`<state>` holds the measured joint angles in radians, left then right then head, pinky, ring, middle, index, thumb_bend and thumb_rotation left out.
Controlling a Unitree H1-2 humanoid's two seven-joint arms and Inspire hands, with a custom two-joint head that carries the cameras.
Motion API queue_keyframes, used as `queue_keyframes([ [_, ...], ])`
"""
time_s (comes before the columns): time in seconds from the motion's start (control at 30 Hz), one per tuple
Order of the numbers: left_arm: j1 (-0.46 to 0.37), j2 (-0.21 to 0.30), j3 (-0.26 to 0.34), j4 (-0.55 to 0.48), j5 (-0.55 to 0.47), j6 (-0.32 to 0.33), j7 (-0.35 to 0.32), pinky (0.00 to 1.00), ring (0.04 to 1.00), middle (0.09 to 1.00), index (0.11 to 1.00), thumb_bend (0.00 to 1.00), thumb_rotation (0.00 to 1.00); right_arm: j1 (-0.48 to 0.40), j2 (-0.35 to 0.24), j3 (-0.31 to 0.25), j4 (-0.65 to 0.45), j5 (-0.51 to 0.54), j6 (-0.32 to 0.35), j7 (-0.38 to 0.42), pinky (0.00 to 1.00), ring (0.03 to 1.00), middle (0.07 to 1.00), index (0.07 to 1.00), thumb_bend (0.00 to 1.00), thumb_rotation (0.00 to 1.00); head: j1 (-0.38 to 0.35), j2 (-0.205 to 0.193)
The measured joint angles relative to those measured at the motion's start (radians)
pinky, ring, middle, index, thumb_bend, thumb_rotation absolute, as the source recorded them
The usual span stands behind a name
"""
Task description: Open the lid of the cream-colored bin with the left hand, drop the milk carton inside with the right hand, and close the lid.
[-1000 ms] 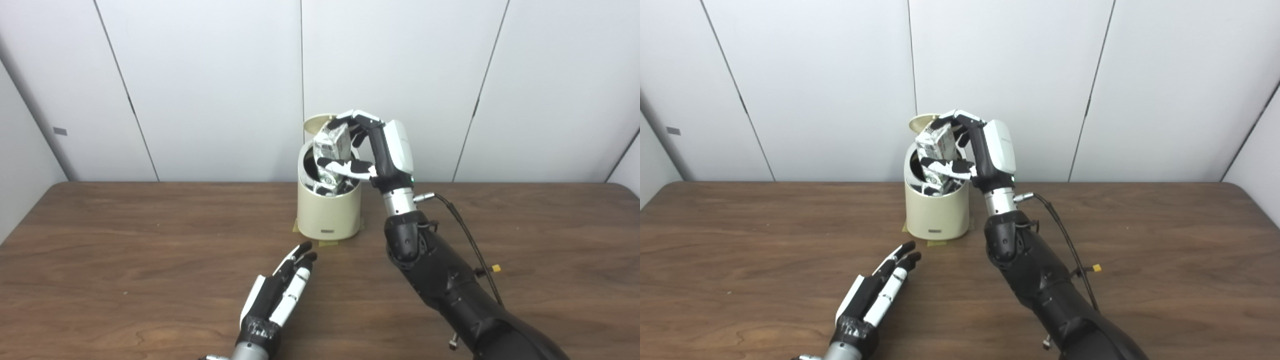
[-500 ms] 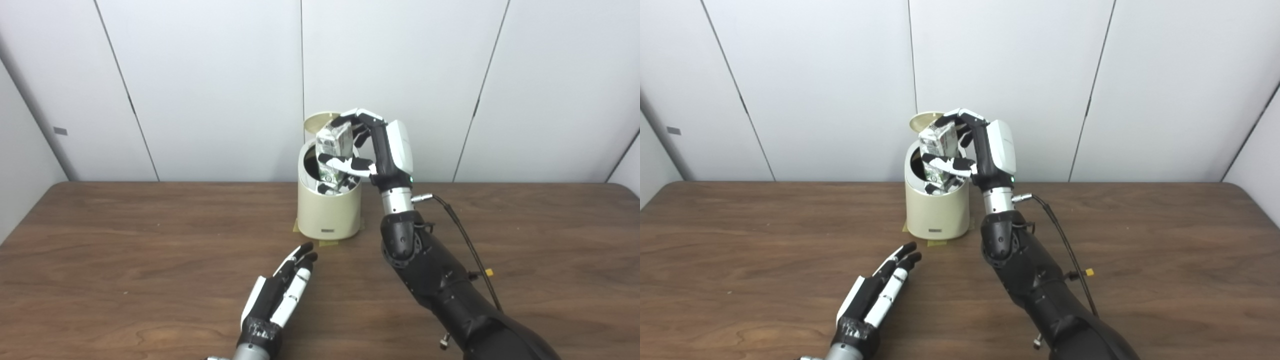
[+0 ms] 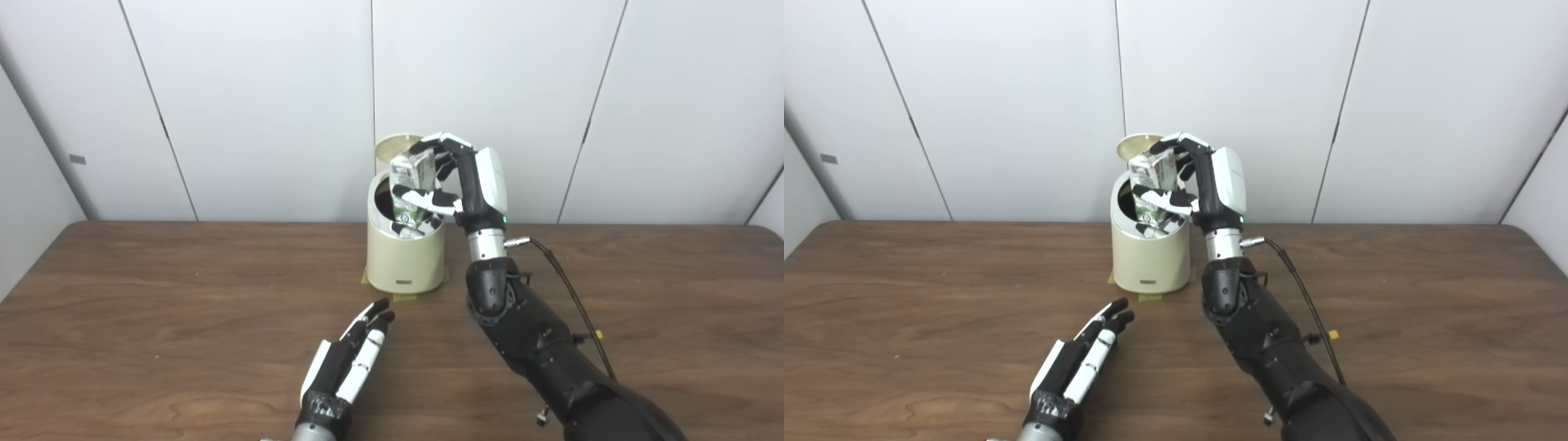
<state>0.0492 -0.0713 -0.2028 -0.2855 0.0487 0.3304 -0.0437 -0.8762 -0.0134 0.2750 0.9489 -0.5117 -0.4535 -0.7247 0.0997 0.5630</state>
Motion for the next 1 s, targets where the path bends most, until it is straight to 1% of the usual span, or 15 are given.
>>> queue_keyframes([
  [0.17, 0.0, 0.0, 0.0, 0.0, 0.002, 0.0, 0.0, 1.0, 0.965, 0.909, 0.923, 0.4, 0.76, 0.0, 0.003, 0.0, -0.002, 0.0, 0.0, 0.0, 0.3, 0.411, 0.527, 0.519, 0.49, 0.0, -0.002, -0.002],
  [0.37, 0.0, 0.0, 0.0, 0.0, 0.002, 0.0, 0.0, 1.0, 0.969, 0.907, 0.924, 0.39, 0.75, 0.0, 0.006, 0.001, -0.002, -0.002, 0.0, -0.005, 0.29, 0.415, 0.532, 0.516, 0.49, 0.0, -0.003, -0.002],
  [0.6, 0.0, 0.0, 0.0, 0.0, 0.002, 0.0, 0.0, 1.0, 0.968, 0.905, 0.925, 0.38, 0.73, 0.0, 0.005, 0.007, -0.002, -0.008, 0.0, -0.016, 0.31, 0.414, 0.509, 0.5, 0.5, 0.0, -0.005, -0.002],
  [0.67, -0.001, 0.0, 0.001, 0.001, 0.002, 0.0, 0.0, 1.0, 0.97, 0.908, 0.928, 0.35, 0.73, 0.0, 0.005, 0.008, -0.002, -0.008, 0.0, -0.017, 0.32, 0.415, 0.506, 0.497, 0.5, 0.0, -0.005, -0.002],
  [0.87, -0.002, 0.0, 0.001, 0.004, 0.002, -0.002, 0.0, 1.0, 0.971, 0.913, 0.93, 0.33, 0.72, 0.003, 0.004, 0.007, -0.01, -0.005, 0.0, -0.021, 0.31, 0.413, 0.515, 0.508, 0.5, 0.0, -0.006, -0.006],
  [1.0, -0.002, 0.001, 0.001, 0.008, 0.002, -0.01, -0.001, 1.0, 0.965, 0.912, 0.928, 0.33, 0.71, 0.005, 0.003, 0.01, -0.019, -0.001, 0.0, -0.024, 0.31, 0.416, 0.519, 0.512, 0.5, 0.0, -0.006, -0.008],
])
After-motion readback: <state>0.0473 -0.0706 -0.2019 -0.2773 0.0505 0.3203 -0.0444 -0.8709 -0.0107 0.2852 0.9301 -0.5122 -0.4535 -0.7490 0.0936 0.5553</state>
